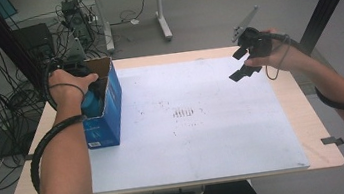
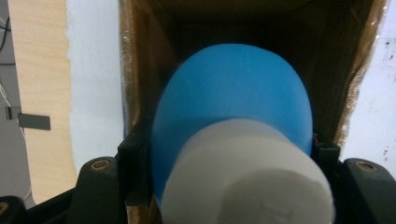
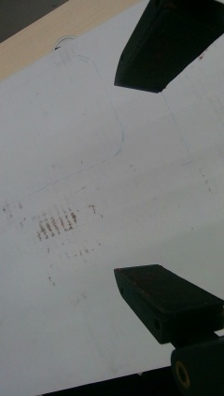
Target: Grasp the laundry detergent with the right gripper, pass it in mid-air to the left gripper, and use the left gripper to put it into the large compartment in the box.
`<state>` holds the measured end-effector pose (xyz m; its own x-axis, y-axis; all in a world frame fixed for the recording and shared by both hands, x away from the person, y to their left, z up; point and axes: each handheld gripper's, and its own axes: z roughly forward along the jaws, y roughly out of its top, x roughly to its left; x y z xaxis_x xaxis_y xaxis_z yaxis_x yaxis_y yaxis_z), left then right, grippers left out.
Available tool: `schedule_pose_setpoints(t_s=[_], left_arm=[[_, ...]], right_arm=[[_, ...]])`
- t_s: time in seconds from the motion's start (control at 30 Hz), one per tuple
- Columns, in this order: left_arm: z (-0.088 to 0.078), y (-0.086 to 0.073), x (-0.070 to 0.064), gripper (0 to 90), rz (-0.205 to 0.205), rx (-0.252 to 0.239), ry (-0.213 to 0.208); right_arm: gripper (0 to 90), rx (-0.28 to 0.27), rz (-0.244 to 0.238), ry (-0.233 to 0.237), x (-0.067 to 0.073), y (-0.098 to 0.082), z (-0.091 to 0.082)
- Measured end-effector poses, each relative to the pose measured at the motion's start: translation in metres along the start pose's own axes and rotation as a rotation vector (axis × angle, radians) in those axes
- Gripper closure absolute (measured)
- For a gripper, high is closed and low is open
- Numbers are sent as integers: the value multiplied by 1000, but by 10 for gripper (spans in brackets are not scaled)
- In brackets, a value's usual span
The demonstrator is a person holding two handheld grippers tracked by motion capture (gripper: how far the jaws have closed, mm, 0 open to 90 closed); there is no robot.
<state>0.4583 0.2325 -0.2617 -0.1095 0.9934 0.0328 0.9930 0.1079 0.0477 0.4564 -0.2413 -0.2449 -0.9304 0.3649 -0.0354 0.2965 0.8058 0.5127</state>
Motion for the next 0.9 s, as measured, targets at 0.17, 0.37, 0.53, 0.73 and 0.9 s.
schedule_pose_setpoints(t_s=[0.17, 0.37, 0.53, 0.73, 0.9], left_arm=[[6, 0, -5, 368, 25, -13, 20], [13, 0, -9, 368, 41, -9, 22], [17, 0, -10, 368, 46, -5, 27], [19, -1, -9, 367, 47, -7, 26], [20, -1, -9, 366, 46, -9, 23]], right_arm=[[77, 4, -1, 0, -1, 0, 2], [77, 4, -1, 3, 0, -1, 2], [78, 4, 4, 0, 0, -4, 0], [78, 9, 9, -5, 0, -7, -2], [78, 8, 8, -10, 0, -6, -4]])
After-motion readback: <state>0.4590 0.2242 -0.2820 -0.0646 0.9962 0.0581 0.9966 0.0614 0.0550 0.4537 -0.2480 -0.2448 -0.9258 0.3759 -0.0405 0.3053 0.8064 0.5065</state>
